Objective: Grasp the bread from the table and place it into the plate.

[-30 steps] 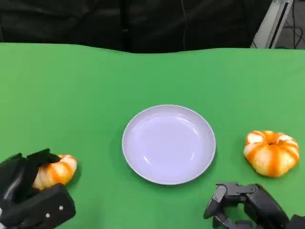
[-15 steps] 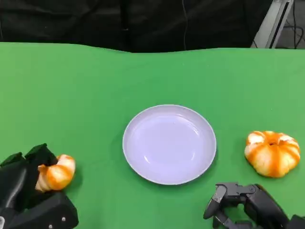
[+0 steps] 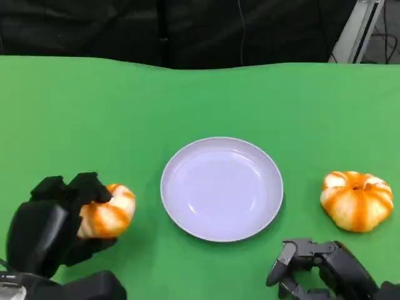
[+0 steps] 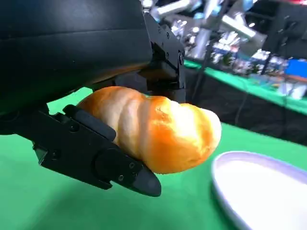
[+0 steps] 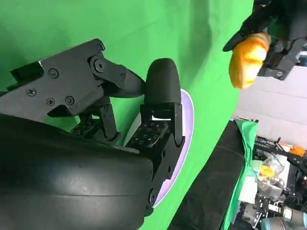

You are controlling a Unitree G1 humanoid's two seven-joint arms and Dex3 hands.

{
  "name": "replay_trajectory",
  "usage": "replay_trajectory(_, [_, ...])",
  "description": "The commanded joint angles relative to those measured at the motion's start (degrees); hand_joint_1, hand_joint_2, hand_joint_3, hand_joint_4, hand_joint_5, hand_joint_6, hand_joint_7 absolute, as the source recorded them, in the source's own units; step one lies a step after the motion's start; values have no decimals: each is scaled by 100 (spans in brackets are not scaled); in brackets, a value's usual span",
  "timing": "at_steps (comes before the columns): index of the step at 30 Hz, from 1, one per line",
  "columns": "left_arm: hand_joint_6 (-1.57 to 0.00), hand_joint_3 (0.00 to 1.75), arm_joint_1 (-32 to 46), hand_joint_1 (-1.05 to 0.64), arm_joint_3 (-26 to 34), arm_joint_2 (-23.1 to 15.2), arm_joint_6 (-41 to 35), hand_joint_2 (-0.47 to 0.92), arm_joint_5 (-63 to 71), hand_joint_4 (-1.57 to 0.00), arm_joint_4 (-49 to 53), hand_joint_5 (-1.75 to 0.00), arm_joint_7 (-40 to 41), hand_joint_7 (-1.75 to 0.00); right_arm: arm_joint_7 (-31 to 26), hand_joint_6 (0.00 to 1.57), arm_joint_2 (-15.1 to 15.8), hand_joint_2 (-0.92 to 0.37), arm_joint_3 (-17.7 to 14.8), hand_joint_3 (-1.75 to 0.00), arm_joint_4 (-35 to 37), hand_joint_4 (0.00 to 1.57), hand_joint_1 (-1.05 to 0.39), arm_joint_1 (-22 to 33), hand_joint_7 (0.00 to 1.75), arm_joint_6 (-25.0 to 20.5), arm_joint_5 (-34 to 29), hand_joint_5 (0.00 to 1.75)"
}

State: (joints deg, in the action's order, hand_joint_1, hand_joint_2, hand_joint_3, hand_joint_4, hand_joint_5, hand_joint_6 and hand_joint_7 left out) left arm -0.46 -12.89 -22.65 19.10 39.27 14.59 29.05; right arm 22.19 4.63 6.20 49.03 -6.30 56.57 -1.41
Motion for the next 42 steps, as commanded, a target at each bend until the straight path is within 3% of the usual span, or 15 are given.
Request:
replay_trajectory(1, [-51, 0, 65, -8, 15, 11, -79, 82, 89, -59, -325, -175, -136, -169, -67, 86, 47, -68, 4, -84, -7, 83, -14, 36, 108, 36, -45, 141])
replay_trajectory(12, [-50, 0, -271, -7, -166, 394, -131, 82, 149, -60, -744, -175, -393, -170, -99, 85, 36, -66, 63, -85, -57, 83, -14, 53, 110, -10, -16, 143])
replay_trajectory(16, [-50, 0, -981, -8, -477, 762, -49, 82, 6, -59, -296, -175, -736, -169, -208, 85, 28, -66, 92, -87, -53, 83, -14, 34, 111, -17, -109, 144])
replay_trajectory(35, [-56, 0, -2159, -8, -885, 1378, 337, 82, -398, -55, 1212, -175, -1443, -154, -330, 88, -1, -65, 132, -89, -38, 82, -12, 32, 108, -7, -233, 145])
replay_trajectory(42, [-59, 0, -2756, -10, -1054, 1734, 472, 82, -515, -53, 2299, -174, -1597, -145, -320, 89, -21, -65, 171, -89, -72, 82, -13, 65, 105, -43, -230, 144])
